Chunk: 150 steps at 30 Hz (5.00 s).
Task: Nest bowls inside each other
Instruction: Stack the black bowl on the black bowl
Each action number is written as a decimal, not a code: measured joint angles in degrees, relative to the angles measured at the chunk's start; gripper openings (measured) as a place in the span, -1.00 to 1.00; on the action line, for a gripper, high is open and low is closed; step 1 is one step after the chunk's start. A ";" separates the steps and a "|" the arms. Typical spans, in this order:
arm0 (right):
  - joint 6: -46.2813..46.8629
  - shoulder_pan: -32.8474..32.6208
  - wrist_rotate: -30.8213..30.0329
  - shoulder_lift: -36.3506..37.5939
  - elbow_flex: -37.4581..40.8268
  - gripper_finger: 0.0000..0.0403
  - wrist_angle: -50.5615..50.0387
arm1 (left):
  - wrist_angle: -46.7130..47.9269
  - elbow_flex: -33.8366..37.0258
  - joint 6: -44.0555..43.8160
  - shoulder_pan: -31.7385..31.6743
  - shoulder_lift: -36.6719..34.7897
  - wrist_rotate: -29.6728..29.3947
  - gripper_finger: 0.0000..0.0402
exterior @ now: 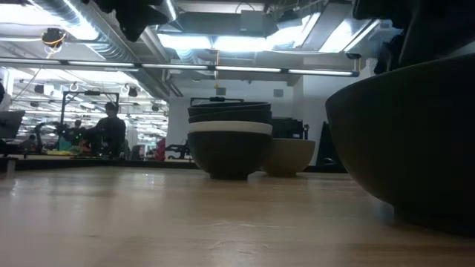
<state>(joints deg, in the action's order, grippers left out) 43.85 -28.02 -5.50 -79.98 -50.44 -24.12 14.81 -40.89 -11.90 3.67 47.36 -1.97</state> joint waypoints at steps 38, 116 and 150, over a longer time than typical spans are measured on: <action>-2.05 -1.08 -2.58 -10.85 -13.68 0.05 -16.66 | 2.78 1.32 0.42 3.07 -0.14 -0.03 -0.17; -32.40 30.99 -1.55 -16.88 -45.50 -0.94 -30.14 | 7.20 1.32 0.46 3.05 -0.12 -0.05 -0.17; -42.85 42.46 4.25 -27.50 -45.52 -0.94 -27.03 | 7.08 1.32 0.26 3.05 -0.13 -3.53 -0.17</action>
<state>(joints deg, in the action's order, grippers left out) 0.99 14.43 -1.25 -107.48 -95.96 -51.15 21.89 -39.57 -11.65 6.72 47.24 -5.50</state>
